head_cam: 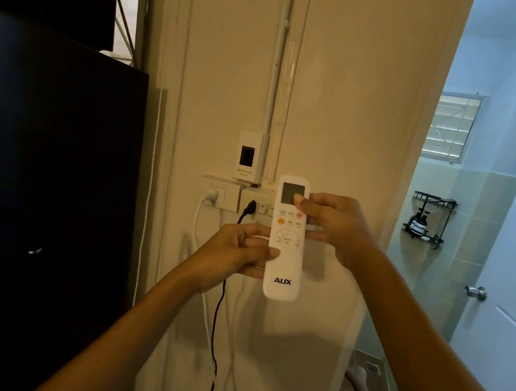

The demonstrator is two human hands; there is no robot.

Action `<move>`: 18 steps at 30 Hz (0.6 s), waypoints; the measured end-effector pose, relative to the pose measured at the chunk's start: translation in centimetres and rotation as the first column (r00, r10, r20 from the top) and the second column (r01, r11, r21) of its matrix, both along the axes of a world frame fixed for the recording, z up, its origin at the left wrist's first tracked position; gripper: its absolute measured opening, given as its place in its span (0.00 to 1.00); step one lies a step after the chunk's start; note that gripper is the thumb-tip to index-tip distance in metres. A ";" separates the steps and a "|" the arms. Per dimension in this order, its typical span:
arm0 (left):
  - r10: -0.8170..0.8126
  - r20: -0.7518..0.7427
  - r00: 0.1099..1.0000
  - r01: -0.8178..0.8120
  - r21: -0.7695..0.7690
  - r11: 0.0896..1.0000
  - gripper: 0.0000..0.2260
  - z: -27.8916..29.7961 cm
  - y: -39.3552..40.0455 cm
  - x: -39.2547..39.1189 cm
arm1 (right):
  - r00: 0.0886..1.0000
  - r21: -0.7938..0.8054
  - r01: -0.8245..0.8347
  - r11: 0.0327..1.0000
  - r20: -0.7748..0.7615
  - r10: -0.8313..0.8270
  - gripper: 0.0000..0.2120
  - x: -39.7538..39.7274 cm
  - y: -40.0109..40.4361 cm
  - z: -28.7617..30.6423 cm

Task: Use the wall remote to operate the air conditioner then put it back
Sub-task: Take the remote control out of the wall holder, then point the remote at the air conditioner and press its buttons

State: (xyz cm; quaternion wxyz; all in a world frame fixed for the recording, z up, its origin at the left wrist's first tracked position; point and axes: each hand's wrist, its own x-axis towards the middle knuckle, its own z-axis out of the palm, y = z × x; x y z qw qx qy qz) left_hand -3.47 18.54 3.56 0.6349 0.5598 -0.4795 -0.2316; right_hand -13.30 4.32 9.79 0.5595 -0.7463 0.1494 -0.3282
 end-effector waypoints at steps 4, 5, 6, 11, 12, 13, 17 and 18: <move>0.041 0.023 0.999 -0.041 -0.002 0.999 0.10 -0.1 3.2 -2.9 | 0.999 -0.015 -0.032 0.999 -0.015 0.032 0.14 -2.8 3.3 -0.2; 0.053 0.021 0.998 -0.053 -0.003 0.999 0.10 -0.2 4.0 -3.8 | 0.999 -0.019 -0.048 0.999 -0.017 0.048 0.13 -3.8 4.2 -0.4; 0.069 0.018 0.997 -0.069 -0.003 0.998 0.10 -0.4 4.9 -4.6 | 0.997 -0.021 -0.070 0.997 -0.020 0.070 0.12 -4.8 5.2 -0.7; 0.176 0.032 0.984 -0.175 -0.030 0.984 0.09 -1.2 9.7 -8.6 | 0.971 0.036 -0.228 0.973 -0.068 0.230 0.11 -9.5 10.0 -3.1; 0.196 0.032 0.980 -0.195 -0.031 0.980 0.09 -1.4 10.7 -9.3 | 0.965 0.049 -0.250 0.967 -0.071 0.253 0.12 -10.2 10.9 -3.6; 0.213 0.027 0.977 -0.212 -0.032 0.977 0.09 -1.6 11.6 -10.1 | 0.961 0.053 -0.264 0.963 -0.074 0.267 0.12 -10.7 11.7 -4.2; 0.280 0.018 0.960 -0.279 -0.028 0.960 0.10 -2.0 15.7 -12.3 | 0.939 0.064 -0.332 0.941 -0.071 0.336 0.11 -12.2 15.0 -5.8; 0.294 0.021 0.955 -0.294 -0.021 0.956 0.10 -2.1 16.8 -12.7 | 0.931 0.072 -0.354 0.933 -0.065 0.358 0.11 -12.4 15.8 -6.0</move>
